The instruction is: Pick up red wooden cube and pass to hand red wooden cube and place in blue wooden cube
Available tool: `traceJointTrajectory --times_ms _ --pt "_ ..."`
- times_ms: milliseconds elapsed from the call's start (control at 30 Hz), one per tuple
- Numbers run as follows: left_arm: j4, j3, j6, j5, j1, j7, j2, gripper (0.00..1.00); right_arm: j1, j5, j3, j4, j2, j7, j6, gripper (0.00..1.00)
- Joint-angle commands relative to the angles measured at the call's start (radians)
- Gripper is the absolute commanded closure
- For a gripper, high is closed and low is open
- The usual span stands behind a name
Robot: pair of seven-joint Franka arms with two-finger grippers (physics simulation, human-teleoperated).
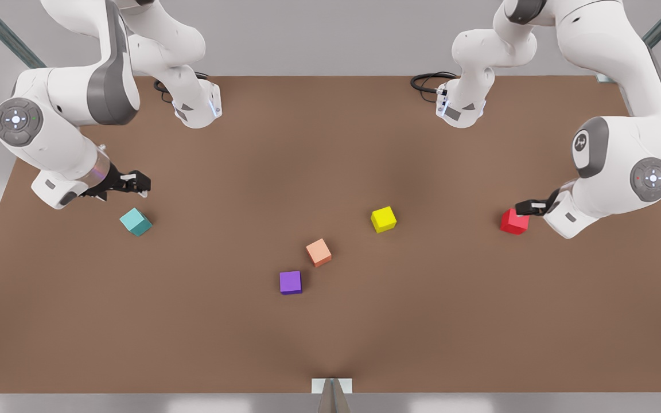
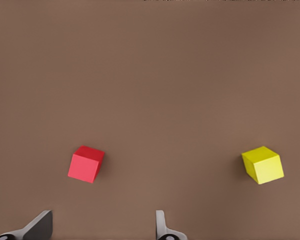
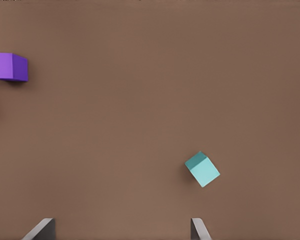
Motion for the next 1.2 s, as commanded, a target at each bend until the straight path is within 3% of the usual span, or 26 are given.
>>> traceJointTrajectory --times_ms 0,200,367,500,700,1167 --pt "-0.001 0.001 0.02 -0.002 -0.001 -0.021 0.0 0.0 -0.003 0.006 -0.001 0.0 0.0 -0.011 0.017 0.0" --pt "0.005 -0.005 0.012 -0.002 0.019 -0.008 0.013 0.0 -0.004 0.004 -0.001 0.0 0.001 -0.01 0.017 0.0" --pt "-0.036 -0.005 0.129 0.05 0.147 0.22 0.133 0.0 -0.004 0.004 -0.001 0.0 0.001 -0.01 0.017 0.0" --pt "-0.162 -0.005 0.333 0.07 0.208 0.33 0.187 0.0 -0.004 0.006 -0.001 -0.001 0.001 -0.01 0.015 0.0" --pt "-0.453 -0.004 0.591 0.11 0.236 0.625 0.127 0.0 -0.003 0.006 0.001 -0.004 0.004 -0.01 0.015 0.0" --pt "-0.61 -0.03 0.693 0.138 0.242 0.599 0.121 0.0 -0.003 0.003 0.001 -0.007 0.004 -0.017 0.006 0.0"
